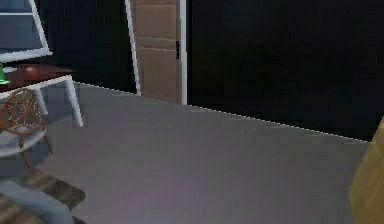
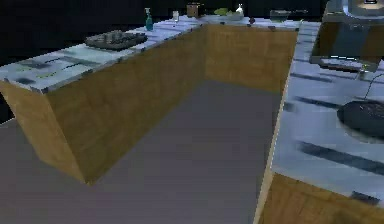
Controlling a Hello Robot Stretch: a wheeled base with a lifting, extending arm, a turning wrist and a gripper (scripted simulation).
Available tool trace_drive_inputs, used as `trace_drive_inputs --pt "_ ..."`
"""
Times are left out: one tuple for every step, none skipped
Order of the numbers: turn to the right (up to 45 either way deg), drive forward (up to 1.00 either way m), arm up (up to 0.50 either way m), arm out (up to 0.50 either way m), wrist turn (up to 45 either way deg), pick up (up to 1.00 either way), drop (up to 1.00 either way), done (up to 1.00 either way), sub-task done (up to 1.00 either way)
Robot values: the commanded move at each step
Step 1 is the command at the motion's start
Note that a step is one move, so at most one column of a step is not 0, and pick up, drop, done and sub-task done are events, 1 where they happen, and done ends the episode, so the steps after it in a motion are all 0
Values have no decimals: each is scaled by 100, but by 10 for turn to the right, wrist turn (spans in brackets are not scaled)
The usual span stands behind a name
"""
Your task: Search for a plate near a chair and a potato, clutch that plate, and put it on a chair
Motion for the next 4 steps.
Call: trace_drive_inputs --pt "0 80 0 0 0 0 0 0 0" --pt "-270 0 0 0 0 0 0 0 0" --pt "0 25 0 0 0 0 0 0 0" --pt "-330 0 0 0 0 0 0 0 0"
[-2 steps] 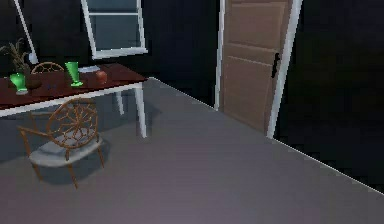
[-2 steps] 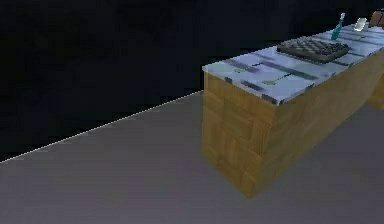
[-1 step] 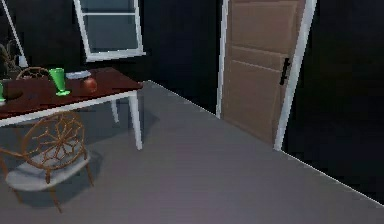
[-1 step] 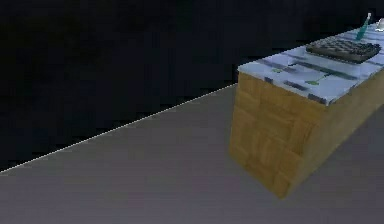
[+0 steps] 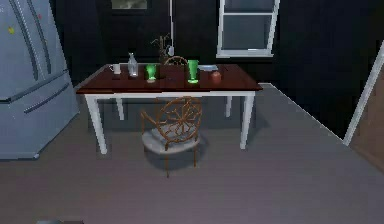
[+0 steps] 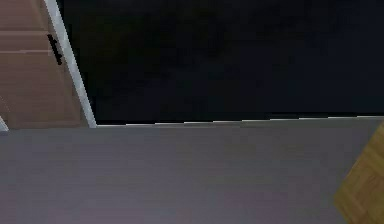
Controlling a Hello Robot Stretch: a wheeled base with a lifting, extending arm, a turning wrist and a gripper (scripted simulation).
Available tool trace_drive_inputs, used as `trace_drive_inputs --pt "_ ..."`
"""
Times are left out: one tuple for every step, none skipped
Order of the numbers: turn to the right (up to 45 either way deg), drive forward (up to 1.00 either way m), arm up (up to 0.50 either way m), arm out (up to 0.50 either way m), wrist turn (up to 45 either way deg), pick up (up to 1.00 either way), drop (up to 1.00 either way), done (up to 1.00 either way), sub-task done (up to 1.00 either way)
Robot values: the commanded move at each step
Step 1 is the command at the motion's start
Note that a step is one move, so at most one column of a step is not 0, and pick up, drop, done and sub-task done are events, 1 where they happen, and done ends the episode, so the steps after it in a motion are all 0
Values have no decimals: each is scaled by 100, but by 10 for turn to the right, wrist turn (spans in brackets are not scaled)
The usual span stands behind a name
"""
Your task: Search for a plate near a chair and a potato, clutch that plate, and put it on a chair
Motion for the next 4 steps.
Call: trace_drive_inputs --pt "0 80 0 0 0 0 0 0 0" --pt "-450 0 0 0 0 0 0 0 0" --pt "0 15 0 0 0 0 0 0 0" --pt "60 0 0 0 0 0 0 0 0"
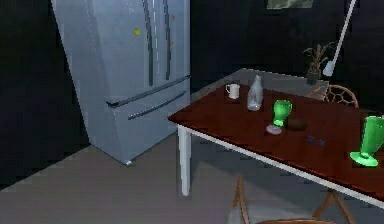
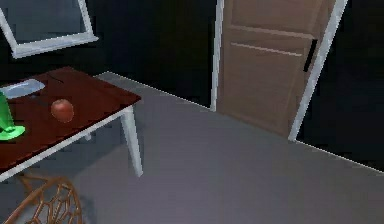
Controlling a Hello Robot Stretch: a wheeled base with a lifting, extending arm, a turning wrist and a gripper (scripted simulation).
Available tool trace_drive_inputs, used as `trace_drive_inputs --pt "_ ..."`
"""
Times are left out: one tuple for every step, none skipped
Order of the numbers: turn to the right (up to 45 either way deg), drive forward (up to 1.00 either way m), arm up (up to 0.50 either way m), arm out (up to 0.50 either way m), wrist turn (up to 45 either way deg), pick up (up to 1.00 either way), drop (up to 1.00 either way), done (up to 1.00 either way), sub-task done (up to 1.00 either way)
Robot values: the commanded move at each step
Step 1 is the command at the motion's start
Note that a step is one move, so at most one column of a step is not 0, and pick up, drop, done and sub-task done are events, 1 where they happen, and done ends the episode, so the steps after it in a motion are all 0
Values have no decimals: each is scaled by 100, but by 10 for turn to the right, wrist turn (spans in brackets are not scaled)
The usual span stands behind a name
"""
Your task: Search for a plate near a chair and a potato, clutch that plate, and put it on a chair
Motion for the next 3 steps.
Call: trace_drive_inputs --pt "0 50 0 0 0 0 0 0 0" --pt "-210 0 0 0 0 0 0 0 0" --pt "0 35 0 0 0 0 0 0 0"
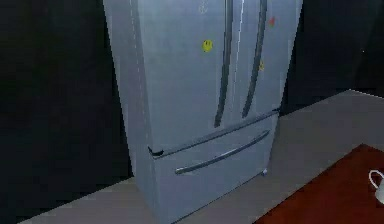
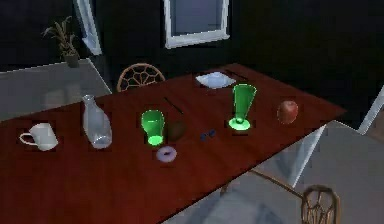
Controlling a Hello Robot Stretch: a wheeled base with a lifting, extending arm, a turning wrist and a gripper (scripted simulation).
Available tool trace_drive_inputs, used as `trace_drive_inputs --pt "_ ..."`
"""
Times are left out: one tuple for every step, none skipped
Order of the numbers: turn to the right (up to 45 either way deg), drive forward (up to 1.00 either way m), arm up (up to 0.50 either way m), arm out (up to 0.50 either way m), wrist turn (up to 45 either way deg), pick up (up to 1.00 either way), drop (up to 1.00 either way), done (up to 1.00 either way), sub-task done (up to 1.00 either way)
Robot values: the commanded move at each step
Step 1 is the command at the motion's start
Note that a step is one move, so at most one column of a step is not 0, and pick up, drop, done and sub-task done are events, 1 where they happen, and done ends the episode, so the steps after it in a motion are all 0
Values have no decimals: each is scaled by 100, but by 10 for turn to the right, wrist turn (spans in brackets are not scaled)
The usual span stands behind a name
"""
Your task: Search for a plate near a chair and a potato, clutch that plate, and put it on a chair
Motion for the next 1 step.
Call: trace_drive_inputs --pt "450 0 0 0 0 0 0 0 0"
